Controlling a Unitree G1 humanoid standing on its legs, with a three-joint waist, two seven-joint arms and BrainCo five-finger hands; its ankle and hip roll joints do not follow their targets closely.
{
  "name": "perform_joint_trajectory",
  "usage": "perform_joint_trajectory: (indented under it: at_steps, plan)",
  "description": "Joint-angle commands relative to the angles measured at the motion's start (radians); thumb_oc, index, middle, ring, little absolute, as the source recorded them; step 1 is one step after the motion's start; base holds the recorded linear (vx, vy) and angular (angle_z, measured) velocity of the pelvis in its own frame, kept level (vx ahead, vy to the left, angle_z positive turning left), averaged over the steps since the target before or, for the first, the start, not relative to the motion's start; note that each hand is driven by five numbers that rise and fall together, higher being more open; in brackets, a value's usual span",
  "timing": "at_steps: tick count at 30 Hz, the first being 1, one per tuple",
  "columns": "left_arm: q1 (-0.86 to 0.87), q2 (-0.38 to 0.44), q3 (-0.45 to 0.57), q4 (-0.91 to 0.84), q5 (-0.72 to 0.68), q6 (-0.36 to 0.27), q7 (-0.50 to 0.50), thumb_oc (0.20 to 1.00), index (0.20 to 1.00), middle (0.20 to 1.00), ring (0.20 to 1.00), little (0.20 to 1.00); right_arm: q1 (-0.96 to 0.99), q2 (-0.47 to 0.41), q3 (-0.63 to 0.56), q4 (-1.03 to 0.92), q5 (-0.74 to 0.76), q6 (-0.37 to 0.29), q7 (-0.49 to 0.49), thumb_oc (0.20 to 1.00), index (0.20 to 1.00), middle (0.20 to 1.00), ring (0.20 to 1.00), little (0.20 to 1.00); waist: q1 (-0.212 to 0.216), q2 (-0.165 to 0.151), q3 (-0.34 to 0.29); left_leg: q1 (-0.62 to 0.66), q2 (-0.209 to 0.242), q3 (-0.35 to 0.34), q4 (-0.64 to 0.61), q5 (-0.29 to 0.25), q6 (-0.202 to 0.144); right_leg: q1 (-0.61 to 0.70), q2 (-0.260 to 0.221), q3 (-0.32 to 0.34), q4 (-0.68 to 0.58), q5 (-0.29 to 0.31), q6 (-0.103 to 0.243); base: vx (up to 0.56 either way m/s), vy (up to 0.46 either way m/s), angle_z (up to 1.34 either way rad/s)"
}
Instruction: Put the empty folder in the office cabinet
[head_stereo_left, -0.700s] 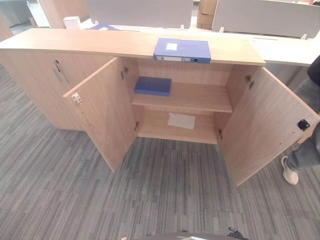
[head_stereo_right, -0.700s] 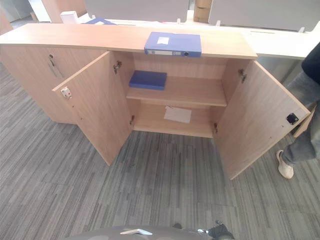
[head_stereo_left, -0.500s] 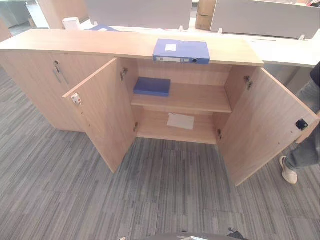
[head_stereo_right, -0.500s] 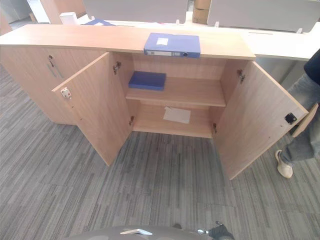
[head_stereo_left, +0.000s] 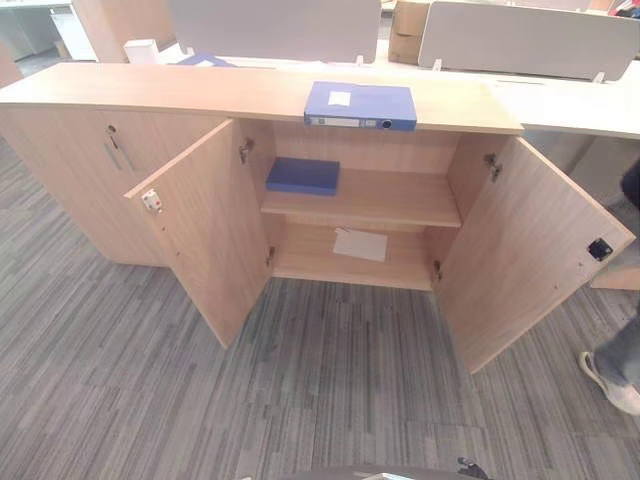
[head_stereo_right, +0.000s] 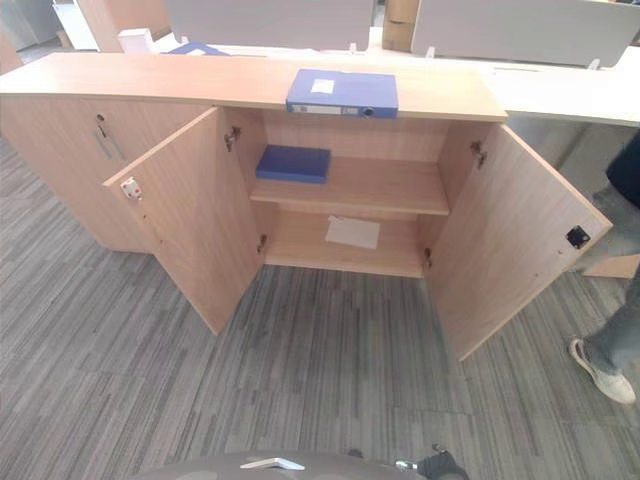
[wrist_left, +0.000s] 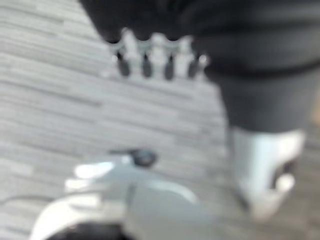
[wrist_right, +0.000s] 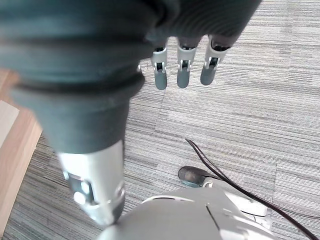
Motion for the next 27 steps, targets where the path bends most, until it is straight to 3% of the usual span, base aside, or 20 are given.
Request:
perform_joint_trajectory:
  at_steps: [1, 27]
  plan:
    - [-0.053, -0.014, 0.026, 0.066, -0.009, -0.004, 0.002, 1.0, 1.0, 1.0, 1.0, 1.0, -0.055, -0.014, 0.023, 0.016, -0.021, -0.018, 0.003, 1.0, 1.0, 1.0, 1.0, 1.0, 0.003, 0.001, 0.025, -0.008, -0.057, -0.043, -0.004, -0.051, 0.017, 0.039, 0.032, 0.025, 0.002, -0.035, 0.04, 0.0, 0.0, 0.0]
    - [-0.047, -0.017, 0.027, 0.065, -0.021, 0.006, -0.003, 1.0, 1.0, 1.0, 1.0, 1.0, -0.05, -0.011, 0.019, 0.011, -0.012, -0.022, -0.008, 1.0, 1.0, 1.0, 1.0, 1.0, -0.001, -0.001, 0.032, -0.009, -0.055, -0.037, -0.004, -0.05, 0.017, 0.038, 0.034, 0.028, 0.002, -0.033, 0.039, 0.0, -0.001, 0.0]
